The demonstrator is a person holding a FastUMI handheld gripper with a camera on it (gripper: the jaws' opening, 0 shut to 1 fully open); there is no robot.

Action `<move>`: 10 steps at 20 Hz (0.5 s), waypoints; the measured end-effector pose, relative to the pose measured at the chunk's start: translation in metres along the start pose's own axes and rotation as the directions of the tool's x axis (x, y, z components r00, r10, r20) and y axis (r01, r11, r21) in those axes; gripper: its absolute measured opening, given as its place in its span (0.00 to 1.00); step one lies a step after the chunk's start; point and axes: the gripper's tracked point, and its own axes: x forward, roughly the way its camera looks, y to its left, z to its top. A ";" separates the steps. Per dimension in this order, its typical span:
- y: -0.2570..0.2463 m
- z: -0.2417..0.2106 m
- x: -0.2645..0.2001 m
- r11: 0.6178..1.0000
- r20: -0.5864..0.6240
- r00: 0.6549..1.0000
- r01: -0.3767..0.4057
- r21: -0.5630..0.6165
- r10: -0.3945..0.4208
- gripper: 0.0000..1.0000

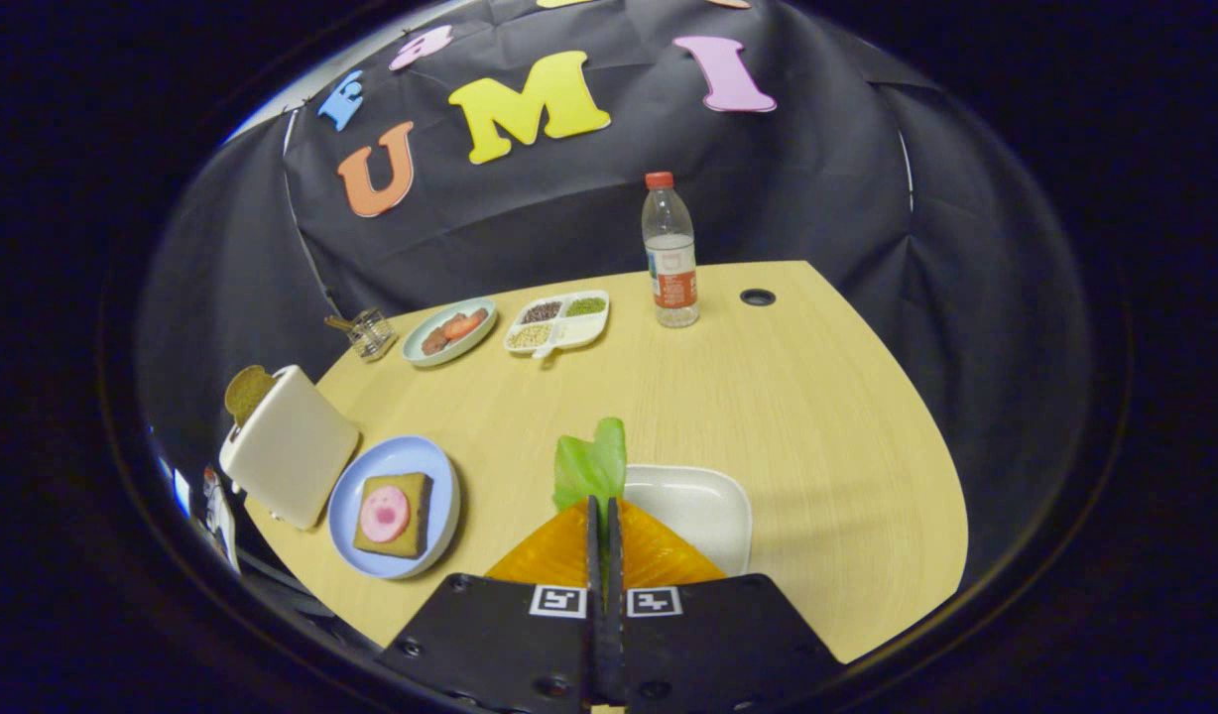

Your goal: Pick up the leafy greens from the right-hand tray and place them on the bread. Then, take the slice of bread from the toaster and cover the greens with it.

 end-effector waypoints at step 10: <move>0.120 0.030 -0.002 0.993 0.059 0.998 0.000 -0.119 0.007 0.00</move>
